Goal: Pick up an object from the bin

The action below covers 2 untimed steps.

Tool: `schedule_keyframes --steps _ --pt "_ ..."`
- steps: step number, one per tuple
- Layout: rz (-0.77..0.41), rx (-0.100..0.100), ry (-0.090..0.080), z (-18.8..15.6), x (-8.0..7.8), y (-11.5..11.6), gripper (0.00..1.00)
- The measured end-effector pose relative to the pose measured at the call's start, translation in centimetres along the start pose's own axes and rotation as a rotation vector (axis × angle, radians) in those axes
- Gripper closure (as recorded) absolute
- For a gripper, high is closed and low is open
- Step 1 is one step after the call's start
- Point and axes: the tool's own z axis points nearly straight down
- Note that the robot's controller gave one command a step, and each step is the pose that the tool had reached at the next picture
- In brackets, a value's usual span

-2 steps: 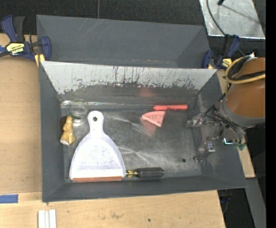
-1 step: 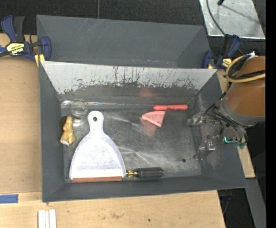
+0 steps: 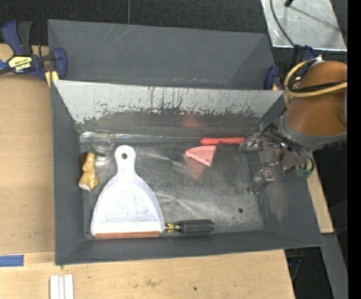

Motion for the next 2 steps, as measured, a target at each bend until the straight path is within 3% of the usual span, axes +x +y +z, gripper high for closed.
schedule_keyframes --steps 1,2 --pt "0.241 -0.001 0.009 1.75 2.39 3.1 1.0" --pt "0.24 -0.001 0.009 1.75 2.39 3.09 1.0"
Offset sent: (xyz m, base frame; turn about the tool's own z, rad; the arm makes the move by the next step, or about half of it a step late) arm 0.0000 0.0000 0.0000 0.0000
